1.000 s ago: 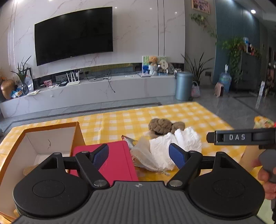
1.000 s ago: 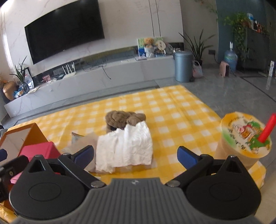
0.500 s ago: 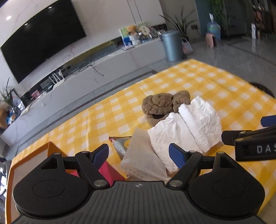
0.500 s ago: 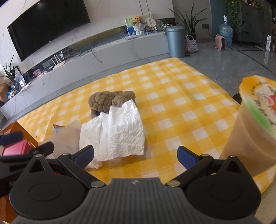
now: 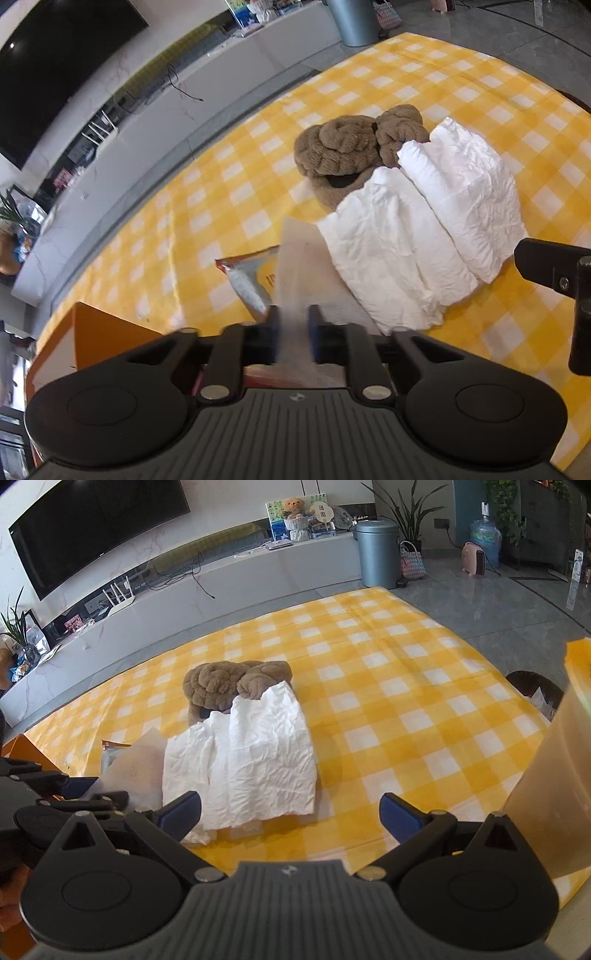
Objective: Organize soft objects
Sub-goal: 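Move both tools back toward the white cloth and mesh bag on the table, then grasp the white mesh bag with the left tool while the right tool grasps the white cloth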
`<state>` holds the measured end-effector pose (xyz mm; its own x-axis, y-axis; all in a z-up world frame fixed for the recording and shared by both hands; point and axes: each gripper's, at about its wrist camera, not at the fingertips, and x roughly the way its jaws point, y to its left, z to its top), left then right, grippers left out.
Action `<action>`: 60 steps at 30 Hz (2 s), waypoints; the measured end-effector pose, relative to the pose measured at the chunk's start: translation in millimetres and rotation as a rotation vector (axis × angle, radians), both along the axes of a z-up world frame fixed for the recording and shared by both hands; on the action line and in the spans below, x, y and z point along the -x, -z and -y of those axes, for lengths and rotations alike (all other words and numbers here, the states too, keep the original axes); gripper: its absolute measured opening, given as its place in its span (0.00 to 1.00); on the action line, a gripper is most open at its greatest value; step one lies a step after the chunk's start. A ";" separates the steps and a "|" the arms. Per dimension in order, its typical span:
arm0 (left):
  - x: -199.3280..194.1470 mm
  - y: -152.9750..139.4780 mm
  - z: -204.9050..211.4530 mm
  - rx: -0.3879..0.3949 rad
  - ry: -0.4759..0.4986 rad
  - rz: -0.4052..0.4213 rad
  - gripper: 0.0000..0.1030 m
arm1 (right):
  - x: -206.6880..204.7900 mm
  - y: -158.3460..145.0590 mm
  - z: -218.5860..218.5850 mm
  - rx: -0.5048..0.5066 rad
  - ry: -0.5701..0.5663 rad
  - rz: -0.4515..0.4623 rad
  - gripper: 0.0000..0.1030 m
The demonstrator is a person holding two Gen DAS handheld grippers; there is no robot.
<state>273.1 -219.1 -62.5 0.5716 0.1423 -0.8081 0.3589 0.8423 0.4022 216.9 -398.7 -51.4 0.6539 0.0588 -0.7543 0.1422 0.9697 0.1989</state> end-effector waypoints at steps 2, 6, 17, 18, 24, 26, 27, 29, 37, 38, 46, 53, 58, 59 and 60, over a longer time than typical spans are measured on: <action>1.3 -5.3 -5.6 0.042 -0.022 -0.010 0.01 | -1.0 1.0 -1.9 0.010 -0.004 -0.004 0.98; 7.8 -23.0 -19.0 0.152 -0.060 -0.025 0.01 | -1.7 2.8 0.8 0.009 0.012 -0.010 0.98; 79.4 -81.6 -66.3 0.467 -0.027 0.003 0.01 | -3.4 7.9 7.5 -0.014 0.067 -0.037 0.98; 86.6 -83.5 -68.5 0.487 -0.022 0.005 0.01 | -3.3 7.7 6.8 -0.014 0.063 -0.035 0.98; 122.6 -57.3 -65.9 0.544 0.007 -0.053 0.04 | -2.3 2.6 -0.2 0.046 0.053 0.051 0.98; 130.4 -42.2 -58.4 0.515 0.011 -0.044 0.05 | -3.3 -2.3 -6.4 0.097 0.031 0.112 0.98; 132.5 -35.5 -55.7 0.514 0.010 -0.043 0.05 | -4.3 -2.7 -9.4 0.103 0.012 0.130 0.98; 135.5 -22.9 -50.8 0.526 0.008 -0.053 0.06 | -8.4 -0.2 -14.5 0.088 -0.036 0.144 0.98; 141.3 27.2 -25.1 0.341 0.023 -0.022 0.65 | -26.0 22.7 -31.3 0.102 -0.124 0.037 0.98; 142.5 31.3 -22.3 0.302 0.026 0.008 0.76 | -26.1 23.3 -34.2 0.111 -0.135 0.038 0.98; 138.4 52.4 -19.3 0.238 0.028 0.055 0.93 | -37.3 25.8 -39.4 0.079 -0.140 0.050 0.98; 136.9 56.9 -31.8 0.378 0.000 0.045 1.00 | -52.6 43.5 -64.6 0.141 -0.212 -0.004 0.98; 139.8 60.3 -32.6 0.416 0.023 0.028 1.00 | -65.7 61.2 -75.0 0.168 -0.211 -0.061 0.98; 141.4 60.8 -32.8 0.418 0.025 0.036 1.00 | -67.8 64.8 -76.8 0.180 -0.213 -0.069 0.98; 141.8 61.4 -34.3 0.429 0.018 0.035 1.00 | -69.3 67.7 -78.3 0.186 -0.218 -0.074 0.98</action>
<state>131.3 -184.8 -123.9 0.5993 -0.2128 -0.7717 0.3678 0.9294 0.0294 286.2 -320.4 -119.1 0.5836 0.0483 -0.8106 -0.0663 0.9977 0.0117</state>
